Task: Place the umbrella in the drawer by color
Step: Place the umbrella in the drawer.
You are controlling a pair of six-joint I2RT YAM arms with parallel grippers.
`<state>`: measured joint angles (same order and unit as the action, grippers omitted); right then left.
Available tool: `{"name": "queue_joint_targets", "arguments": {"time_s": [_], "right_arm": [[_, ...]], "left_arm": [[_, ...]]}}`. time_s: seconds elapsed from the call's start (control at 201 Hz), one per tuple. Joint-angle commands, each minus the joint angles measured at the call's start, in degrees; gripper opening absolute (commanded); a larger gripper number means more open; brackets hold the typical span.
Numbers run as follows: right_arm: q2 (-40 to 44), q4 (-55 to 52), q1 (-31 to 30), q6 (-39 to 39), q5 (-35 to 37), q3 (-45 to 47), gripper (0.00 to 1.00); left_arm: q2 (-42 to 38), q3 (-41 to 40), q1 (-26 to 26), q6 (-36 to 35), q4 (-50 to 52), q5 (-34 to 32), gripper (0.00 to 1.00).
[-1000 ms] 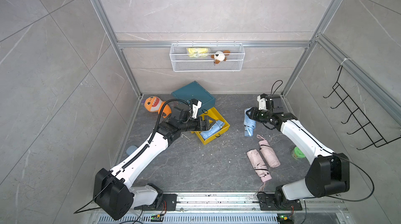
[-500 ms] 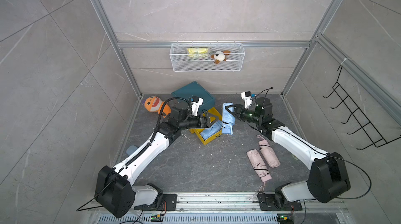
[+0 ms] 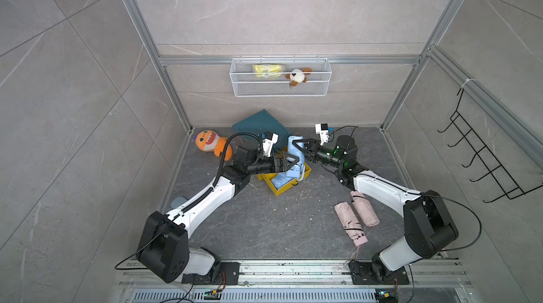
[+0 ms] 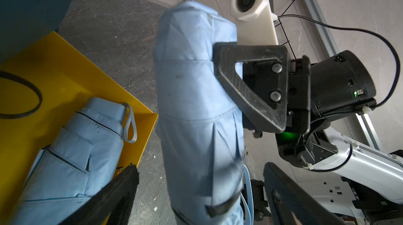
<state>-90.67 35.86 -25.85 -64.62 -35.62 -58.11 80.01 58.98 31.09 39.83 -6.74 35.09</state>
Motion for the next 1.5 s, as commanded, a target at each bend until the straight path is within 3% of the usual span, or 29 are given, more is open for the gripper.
{"name": "queue_joint_targets", "arguments": {"time_s": [0.0,0.109,0.323,0.463,0.587,0.702,0.821,1.04,1.219,1.493], "right_arm": [[0.0,6.0,-0.7,-2.1,-0.5,-0.5,0.29],[-0.4,6.7,-0.9,-2.6,-0.5,-0.4,0.29],[-1.4,9.5,-1.3,-4.6,-0.6,0.2,0.29],[-2.4,11.9,-1.3,-5.8,-0.8,0.6,0.31],[-2.2,11.2,-1.2,-5.2,-1.0,1.0,0.45],[-0.5,5.7,-0.8,-1.6,-1.0,0.8,0.66],[2.9,-8.2,0.4,7.9,0.0,-0.9,0.77],[9.9,-35.0,3.5,25.6,3.2,-5.9,0.82],[10.9,-48.0,5.4,36.0,-1.6,-10.4,0.83],[10.3,-50.1,5.5,38.9,-5.9,-11.0,0.82]], "left_arm": [[0.2,-0.4,0.0,1.4,-5.7,2.0,0.92],[1.0,-1.1,0.0,2.4,-8.1,2.9,0.84],[2.3,-2.3,0.0,5.0,-13.4,5.0,0.48],[2.5,-2.5,0.0,5.7,-14.9,6.0,0.31],[1.9,-2.5,0.0,5.5,-14.6,6.6,0.22],[0.6,-1.7,-0.2,3.2,-11.0,6.5,0.19],[-0.4,0.0,-0.1,0.5,-6.0,7.2,0.18],[0.7,3.1,-0.1,-2.3,-0.1,11.5,0.18],[3.4,5.6,-0.2,-2.4,1.5,16.6,0.18],[4.3,8.1,-0.1,-4.1,4.8,18.3,0.18]]}}
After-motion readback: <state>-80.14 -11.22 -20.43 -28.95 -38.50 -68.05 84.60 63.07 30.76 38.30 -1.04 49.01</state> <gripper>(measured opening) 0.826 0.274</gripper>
